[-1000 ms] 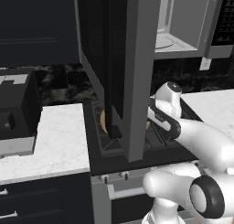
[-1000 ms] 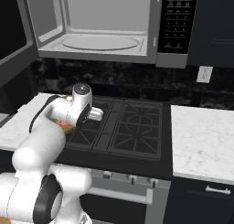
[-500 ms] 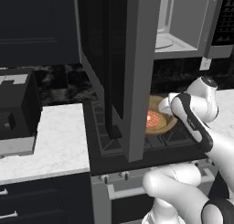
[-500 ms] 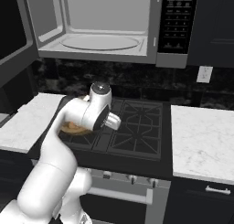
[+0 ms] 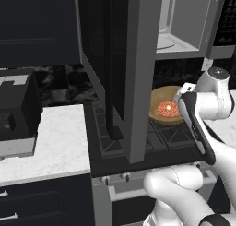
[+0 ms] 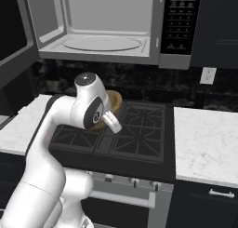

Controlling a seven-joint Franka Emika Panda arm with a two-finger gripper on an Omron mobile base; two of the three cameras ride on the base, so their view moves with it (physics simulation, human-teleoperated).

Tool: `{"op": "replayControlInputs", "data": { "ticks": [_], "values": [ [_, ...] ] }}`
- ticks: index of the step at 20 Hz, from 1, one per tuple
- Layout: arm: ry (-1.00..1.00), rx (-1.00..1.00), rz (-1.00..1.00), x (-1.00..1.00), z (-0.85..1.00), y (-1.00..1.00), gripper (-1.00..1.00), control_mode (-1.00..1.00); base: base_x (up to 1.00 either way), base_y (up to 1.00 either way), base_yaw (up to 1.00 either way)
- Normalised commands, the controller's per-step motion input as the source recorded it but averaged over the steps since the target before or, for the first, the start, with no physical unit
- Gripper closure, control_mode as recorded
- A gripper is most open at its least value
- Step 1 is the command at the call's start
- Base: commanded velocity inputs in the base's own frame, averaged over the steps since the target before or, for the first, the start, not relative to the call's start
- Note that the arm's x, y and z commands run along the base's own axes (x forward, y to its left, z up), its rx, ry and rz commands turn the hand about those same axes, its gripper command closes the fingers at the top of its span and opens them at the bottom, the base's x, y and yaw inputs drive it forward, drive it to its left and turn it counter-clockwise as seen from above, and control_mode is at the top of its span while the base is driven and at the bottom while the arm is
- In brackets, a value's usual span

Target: Open the microwave, place the bowl with waffle inside the microwave, then close the microwave door and turn it on.

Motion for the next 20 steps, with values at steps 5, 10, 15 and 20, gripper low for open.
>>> {"op": "replayControlInputs", "data": {
  "ticks": [5, 10, 15, 20],
  "values": [
    [0.07, 0.0, -0.26, -0.91, 0.81, -0.13, 1.0, -1.0, 0.0, 0.0, 0.0],
    [-0.05, 0.1, -0.1, -0.89, 0.98, 0.0, 1.0, -1.0, 0.0, 0.0, 0.0],
    [-0.36, 0.22, -0.21, -0.55, 1.0, 0.03, 1.0, -1.0, 0.0, 0.0, 0.0],
    [-0.48, 0.19, -0.25, -0.3, 0.97, 0.36, 1.0, -1.0, 0.0, 0.0, 0.0]
  ]
}}
